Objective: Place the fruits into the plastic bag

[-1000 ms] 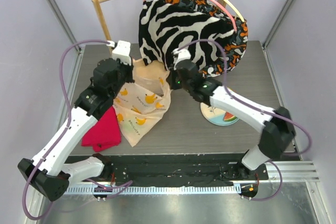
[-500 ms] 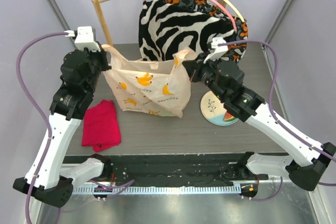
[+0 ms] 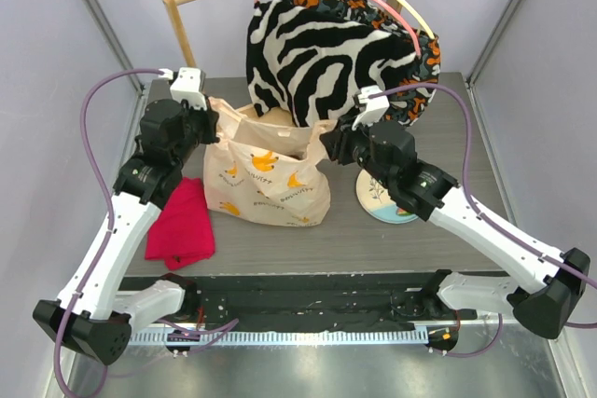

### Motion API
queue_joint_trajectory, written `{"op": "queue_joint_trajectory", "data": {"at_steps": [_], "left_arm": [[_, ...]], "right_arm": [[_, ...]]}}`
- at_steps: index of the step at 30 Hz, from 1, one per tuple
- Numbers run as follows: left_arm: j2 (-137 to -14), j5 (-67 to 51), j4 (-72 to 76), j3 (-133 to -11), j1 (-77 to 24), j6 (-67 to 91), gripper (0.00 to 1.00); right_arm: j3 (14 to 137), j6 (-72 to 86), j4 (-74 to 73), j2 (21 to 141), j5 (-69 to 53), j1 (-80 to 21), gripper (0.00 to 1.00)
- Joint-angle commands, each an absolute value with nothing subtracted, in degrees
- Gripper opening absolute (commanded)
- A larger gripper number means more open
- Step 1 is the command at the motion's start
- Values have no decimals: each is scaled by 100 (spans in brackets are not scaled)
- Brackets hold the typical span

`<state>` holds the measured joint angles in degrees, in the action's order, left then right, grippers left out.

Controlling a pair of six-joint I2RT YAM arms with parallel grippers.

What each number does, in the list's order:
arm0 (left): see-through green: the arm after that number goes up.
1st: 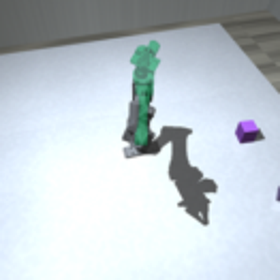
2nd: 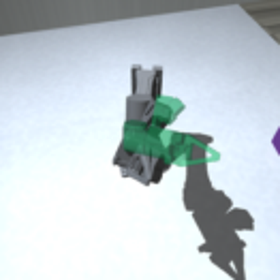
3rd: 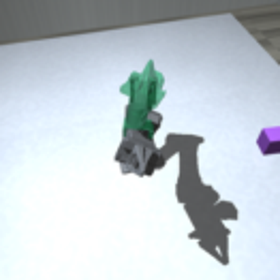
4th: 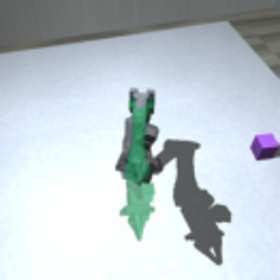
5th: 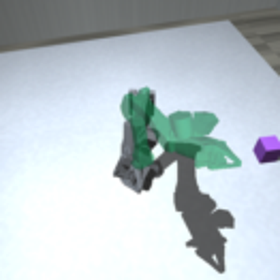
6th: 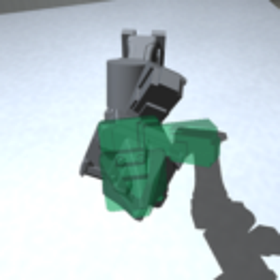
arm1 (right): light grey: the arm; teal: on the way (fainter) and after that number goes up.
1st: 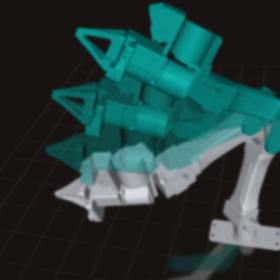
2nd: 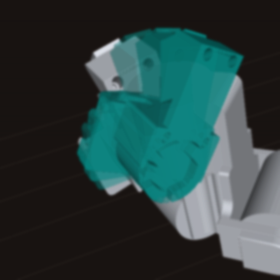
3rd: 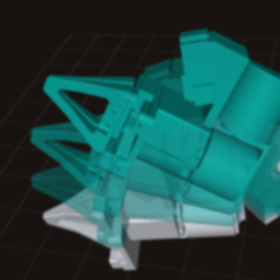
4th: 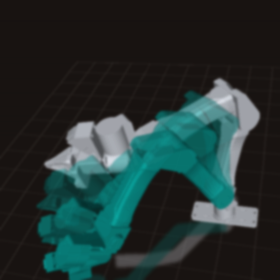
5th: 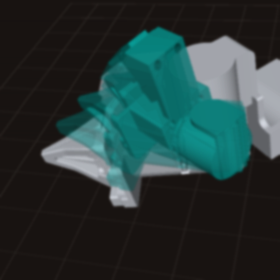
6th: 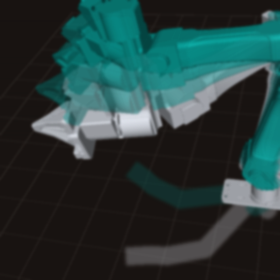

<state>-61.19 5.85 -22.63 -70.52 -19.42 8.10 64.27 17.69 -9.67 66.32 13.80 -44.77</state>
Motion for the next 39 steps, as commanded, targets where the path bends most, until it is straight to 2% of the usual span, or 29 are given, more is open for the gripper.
{"op": "queue_joint_trajectory", "data": {"at_steps": [1, 2, 3, 5, 8, 12, 17, 21, 29, 36, 39], "left_arm": [[-5889, 483, -1601, -6769, -1916, 712, 0], [-5863, 518, -1547, -6715, -1907, 677, 0], [-5819, 562, -1503, -6645, -1907, 581, 0], [-5792, 834, -1415, -6470, -1916, 431, 0], [-5757, 1054, -1380, -6285, -1916, 308, 0], [-5704, 862, -1257, -6100, -1916, 404, 0], [-5669, 668, -1336, -6082, -1916, 492, 0], [-5599, 659, -1327, -6056, -1907, 492, 0], [-5520, 721, -1371, -6065, -1907, 431, 0], [-5476, 747, -1380, -6056, -1916, 422, 0], [-5475, 773, -1380, -6056, -1907, 404, 0]], "right_arm": [[6513, 1749, -668, 6355, 1433, -4465, 52], [6530, 1723, -668, 6320, 1424, -4456, 61], [6556, 1670, -668, 6241, 1406, -4465, 75], [6574, 1670, -659, 6092, 1459, -4456, 87], [6530, 1731, -668, 5758, 1766, -4386, 94], [6531, 2073, -1430, 5660, 2215, -3825, 95], [5497, 3145, -1678, 5520, 1214, -2305, 96], [5142, 3313, -2527, 5686, 1755, -1444, 96], [5194, 2936, -3453, 6599, 2346, -1064, 95], [5370, 2786, -3542, 8031, 2470, -1064, 95], [5370, 2786, -3455, 8235, 2514, -1063, 95]]}}
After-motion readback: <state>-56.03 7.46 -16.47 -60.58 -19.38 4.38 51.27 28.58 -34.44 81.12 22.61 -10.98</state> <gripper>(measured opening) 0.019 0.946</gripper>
